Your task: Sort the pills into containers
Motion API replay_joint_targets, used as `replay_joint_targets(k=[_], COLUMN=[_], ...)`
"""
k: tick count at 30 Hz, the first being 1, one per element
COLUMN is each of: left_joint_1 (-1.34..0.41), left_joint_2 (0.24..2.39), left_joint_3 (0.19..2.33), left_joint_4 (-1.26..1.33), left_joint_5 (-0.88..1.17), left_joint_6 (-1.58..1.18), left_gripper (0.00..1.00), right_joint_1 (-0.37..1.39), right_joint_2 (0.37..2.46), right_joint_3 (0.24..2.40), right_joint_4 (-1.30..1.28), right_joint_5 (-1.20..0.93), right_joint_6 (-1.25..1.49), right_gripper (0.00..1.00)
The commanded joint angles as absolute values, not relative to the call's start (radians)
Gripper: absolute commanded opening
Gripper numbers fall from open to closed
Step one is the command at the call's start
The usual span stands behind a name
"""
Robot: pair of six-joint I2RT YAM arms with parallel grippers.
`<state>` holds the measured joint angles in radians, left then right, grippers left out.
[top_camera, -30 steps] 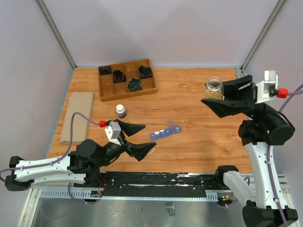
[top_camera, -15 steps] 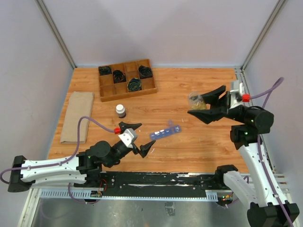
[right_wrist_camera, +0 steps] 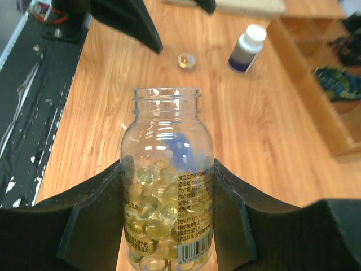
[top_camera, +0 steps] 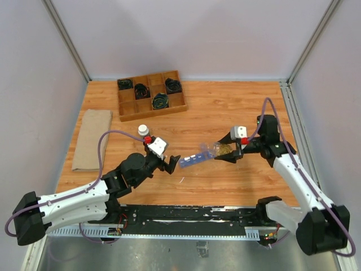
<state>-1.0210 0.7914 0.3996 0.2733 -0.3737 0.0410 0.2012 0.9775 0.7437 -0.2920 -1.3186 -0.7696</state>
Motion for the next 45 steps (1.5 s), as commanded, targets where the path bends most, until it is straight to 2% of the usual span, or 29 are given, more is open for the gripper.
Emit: replay_joint_targets(k=[1,7,14,27,45], left_joint_1=[-1.011,-1.01,-1.008,-1.008,-1.008], left_joint_2=[0.812,0.781,0.746,0.693,0.681], left_joint_3=[0.39,0.334,0.291,0.234,0.207], left_joint_4=[0.298,0.36,0.405,0.525,0.556], left_joint_5=[-0.38,-0.382,-0.43,-0.435,-0.438], left_joint_6=[-0.009,-0.05,-0.082,-0.085,-0.087], left_gripper=[0.99,0.99,0.99,0.99,0.99], right_joint_1=[0.218,0.219,0.219,0.288,0.315], right_joint_2=[1.115,1.295,1.383,1.449,1.563], right_joint_3=[0.824,0.906,0.923,0.931,0.977], right_joint_4=[-0.599,-0.744,-0.744,-0.679,-0.628], right_joint_5=[-1.26,-1.159,-1.068,-0.878,-0.776], right_joint_6=[-1.211,-1.426,-1.479,-1.439,-1.342], right_gripper=[0.09,0.1,0.11,0.12,0.11])
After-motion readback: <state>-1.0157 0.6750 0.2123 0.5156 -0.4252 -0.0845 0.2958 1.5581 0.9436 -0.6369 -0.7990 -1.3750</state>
